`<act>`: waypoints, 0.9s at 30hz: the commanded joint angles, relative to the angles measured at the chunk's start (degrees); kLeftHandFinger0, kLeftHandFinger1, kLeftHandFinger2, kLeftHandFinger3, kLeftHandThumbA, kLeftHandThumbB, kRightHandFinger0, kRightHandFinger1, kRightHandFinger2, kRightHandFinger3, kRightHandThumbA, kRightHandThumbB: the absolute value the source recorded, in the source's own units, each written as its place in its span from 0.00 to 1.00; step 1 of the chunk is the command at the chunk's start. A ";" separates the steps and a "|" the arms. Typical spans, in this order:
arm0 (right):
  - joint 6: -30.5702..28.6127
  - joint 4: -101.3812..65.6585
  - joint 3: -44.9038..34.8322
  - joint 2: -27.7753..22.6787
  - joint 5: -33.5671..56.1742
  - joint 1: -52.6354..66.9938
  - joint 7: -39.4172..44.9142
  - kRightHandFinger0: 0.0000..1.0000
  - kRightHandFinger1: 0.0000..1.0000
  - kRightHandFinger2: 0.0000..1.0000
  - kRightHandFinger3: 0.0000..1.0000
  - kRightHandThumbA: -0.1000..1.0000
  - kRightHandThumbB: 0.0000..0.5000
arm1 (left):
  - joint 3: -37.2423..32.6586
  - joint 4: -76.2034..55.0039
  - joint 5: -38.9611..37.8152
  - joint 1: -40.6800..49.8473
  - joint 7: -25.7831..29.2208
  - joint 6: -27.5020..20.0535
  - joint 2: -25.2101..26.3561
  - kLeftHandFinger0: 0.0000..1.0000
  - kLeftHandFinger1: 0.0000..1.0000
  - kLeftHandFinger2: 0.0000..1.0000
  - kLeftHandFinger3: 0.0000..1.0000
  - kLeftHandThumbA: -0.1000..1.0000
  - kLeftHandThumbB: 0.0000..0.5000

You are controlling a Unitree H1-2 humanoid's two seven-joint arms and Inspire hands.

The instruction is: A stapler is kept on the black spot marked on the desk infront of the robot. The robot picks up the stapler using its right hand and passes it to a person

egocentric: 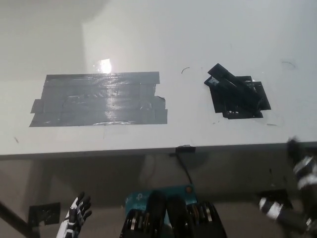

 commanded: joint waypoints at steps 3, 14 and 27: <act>18.59 -3.51 -1.94 -5.35 -3.32 -17.35 1.42 1.00 1.00 1.00 1.00 1.00 0.55 | 0.26 -0.86 0.59 -1.39 0.12 -1.87 0.68 1.00 1.00 1.00 1.00 1.00 1.00; 33.85 25.82 4.50 -9.99 -8.86 -45.38 4.45 1.00 1.00 1.00 1.00 1.00 0.65 | 0.31 1.47 0.02 -1.28 -0.42 -3.03 1.25 1.00 1.00 1.00 1.00 1.00 1.00; 28.02 60.59 14.11 -8.16 -14.72 -62.07 1.52 1.00 1.00 1.00 1.00 1.00 0.59 | -0.06 2.10 0.18 -1.00 -0.71 -3.54 1.52 1.00 1.00 1.00 1.00 1.00 1.00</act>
